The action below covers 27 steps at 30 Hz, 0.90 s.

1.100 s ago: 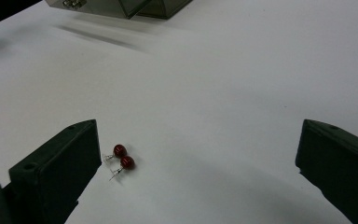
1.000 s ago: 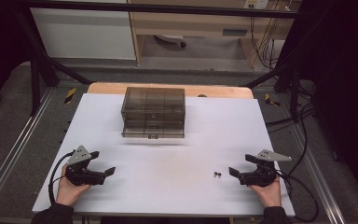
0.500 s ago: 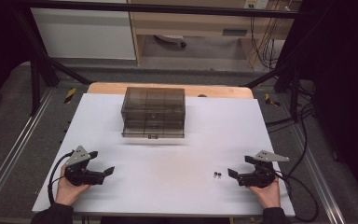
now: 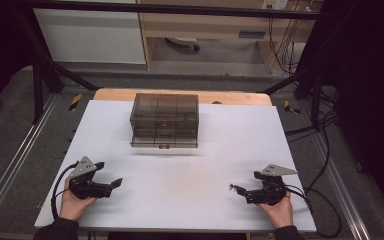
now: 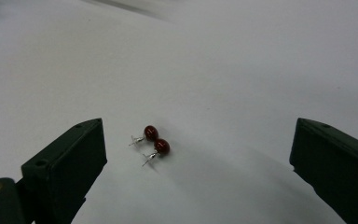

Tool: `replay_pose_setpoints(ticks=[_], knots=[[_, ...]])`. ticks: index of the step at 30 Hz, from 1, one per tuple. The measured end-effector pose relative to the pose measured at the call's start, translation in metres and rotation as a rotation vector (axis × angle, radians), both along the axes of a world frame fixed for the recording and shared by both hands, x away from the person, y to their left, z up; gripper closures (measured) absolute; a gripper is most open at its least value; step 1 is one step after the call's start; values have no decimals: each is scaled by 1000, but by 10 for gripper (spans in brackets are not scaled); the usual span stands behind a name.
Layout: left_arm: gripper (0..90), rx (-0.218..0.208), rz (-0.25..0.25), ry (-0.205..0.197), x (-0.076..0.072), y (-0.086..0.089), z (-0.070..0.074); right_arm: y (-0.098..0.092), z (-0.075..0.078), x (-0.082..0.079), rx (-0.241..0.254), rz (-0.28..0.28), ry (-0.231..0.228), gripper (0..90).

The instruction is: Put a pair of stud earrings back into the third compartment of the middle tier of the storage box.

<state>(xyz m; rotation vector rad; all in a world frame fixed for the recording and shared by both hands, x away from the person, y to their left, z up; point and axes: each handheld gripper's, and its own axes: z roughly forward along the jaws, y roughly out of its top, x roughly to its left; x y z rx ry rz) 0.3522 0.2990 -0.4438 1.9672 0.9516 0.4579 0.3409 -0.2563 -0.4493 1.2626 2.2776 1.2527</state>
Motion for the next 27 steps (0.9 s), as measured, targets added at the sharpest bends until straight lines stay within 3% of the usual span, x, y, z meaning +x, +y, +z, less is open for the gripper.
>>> replay_pose_setpoints(ticks=[4, 9, 18, 27], knots=[[53, 6, -1, 2, 0, 0, 0, 7, -1, -1, -17, -7, 13, 99], [53, 3, 2, 1, 0, 0, 0, 16, -4, -1, -46, 15, 12, 225], [55, 8, 3, 2, 0, 0, -1, 19, -6, -3, -47, 10, 10, 430], [57, 10, 5, 2, -1, 1, -1, 22, -6, -5, -53, 4, 26, 574]])
